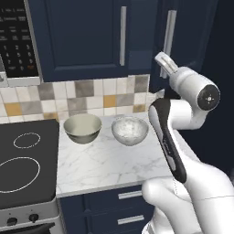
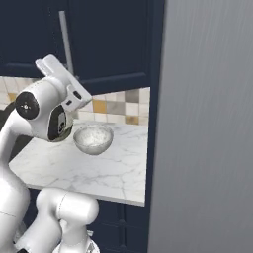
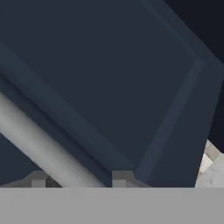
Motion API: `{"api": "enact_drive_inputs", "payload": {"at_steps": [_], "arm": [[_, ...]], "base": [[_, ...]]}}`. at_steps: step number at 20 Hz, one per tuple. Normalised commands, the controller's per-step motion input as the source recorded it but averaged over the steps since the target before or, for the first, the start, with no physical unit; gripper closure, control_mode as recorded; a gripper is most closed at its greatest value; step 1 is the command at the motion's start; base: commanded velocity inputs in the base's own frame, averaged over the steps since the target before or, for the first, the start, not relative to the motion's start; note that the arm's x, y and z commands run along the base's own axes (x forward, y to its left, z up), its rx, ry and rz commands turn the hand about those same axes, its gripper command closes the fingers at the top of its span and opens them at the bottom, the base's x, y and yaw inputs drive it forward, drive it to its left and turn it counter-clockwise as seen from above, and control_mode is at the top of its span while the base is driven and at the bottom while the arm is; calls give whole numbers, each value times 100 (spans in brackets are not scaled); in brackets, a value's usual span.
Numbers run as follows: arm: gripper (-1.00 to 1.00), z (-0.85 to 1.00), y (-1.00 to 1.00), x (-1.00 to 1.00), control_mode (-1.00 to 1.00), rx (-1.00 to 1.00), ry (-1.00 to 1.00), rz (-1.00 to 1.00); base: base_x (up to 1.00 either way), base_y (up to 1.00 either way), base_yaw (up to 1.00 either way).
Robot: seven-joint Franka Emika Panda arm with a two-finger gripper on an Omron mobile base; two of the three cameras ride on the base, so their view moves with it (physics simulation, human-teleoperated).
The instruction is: Open the cabinet. Pick the bowls from the counter and place them in the cabinet. Then close the cabinet.
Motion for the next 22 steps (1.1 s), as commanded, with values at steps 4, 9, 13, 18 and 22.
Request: {"api": "enact_drive_inputs", "payload": {"at_steps": [4,9,13,18,22], "arm": [[100,1,-100,-98,-100,48,0,-3],[100,0,-100,-91,-100,44,0,-2],[-100,0,-5,-100,-100,16,-17,-7],[-100,0,91,-100,-100,0,-31,-20],[-100,0,77,-100,-100,0,-18,-33]], "base": [[0,0,0],[0,0,0],[0,0,0],[0,0,0],[0,0,0]]}}
